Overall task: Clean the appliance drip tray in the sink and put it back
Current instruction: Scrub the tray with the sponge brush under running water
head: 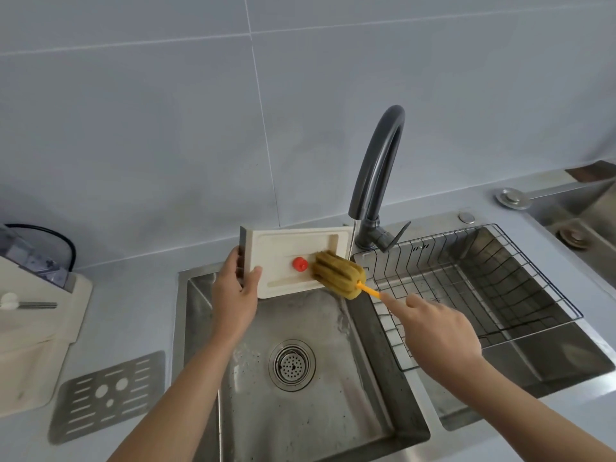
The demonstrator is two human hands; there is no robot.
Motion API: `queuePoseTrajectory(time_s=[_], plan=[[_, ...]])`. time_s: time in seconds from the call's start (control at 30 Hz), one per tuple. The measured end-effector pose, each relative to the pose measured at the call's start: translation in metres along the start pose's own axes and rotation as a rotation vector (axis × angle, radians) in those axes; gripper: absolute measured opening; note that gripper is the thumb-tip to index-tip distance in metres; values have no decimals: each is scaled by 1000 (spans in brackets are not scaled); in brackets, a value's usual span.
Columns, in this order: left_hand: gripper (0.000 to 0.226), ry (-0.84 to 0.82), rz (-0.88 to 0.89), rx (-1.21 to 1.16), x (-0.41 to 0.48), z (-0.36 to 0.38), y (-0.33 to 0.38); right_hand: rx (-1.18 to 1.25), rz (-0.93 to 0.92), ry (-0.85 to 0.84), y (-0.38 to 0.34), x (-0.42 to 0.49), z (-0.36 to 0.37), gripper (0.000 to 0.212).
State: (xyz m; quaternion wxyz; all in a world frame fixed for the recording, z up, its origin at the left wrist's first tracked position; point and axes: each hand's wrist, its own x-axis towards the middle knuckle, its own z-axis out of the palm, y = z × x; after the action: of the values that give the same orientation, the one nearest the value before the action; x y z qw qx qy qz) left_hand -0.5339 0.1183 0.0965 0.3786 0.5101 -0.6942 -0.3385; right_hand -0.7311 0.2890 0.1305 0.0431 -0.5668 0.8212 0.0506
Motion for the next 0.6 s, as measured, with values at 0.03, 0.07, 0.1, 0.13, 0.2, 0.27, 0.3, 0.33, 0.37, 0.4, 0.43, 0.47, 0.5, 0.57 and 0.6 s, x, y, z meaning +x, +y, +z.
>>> queuePoseTrajectory(time_s=[0.03,0.07,0.1,0.13,0.2,0.27,0.3,0.33,0.37,0.4,0.43,0.47,0.5,0.57,0.6], plan=[[46,-3,-2,-1,-2,-2,-1,0,-3,-1,2,-2,0,59],[47,-3,-3,1,-4,-3,-2,-3,-6,-2,3,-5,0,60],[47,1,-3,7,-5,-5,-3,-5,-5,-3,5,-9,1,61],[48,11,1,14,-6,-8,-4,-12,0,-5,8,-12,2,62],[48,38,9,23,-5,-13,-6,-39,30,-10,18,-17,5,64],[47,62,13,28,-3,-19,-8,-47,78,-14,30,-21,9,63],[47,67,14,27,-2,-20,-10,-39,105,-15,36,-23,11,62],[47,66,10,26,-2,-20,-11,-24,132,-20,41,-24,13,61],[48,65,1,26,-2,-20,-12,-5,156,-30,45,-24,14,60],[49,62,-8,26,-3,-18,-14,18,178,-46,49,-24,17,56],[49,56,-18,24,-5,-17,-15,47,201,-65,53,-23,20,51],[50,50,-29,18,-6,-15,-16,87,228,-84,58,-20,22,44],[50,46,-42,6,-8,-13,-16,153,262,-105,64,-17,25,39],[50,48,-54,-16,-9,-9,-16,371,320,-147,75,-10,34,35],[49,51,-49,-14,-10,-8,-15,486,348,-159,79,-6,39,35]])
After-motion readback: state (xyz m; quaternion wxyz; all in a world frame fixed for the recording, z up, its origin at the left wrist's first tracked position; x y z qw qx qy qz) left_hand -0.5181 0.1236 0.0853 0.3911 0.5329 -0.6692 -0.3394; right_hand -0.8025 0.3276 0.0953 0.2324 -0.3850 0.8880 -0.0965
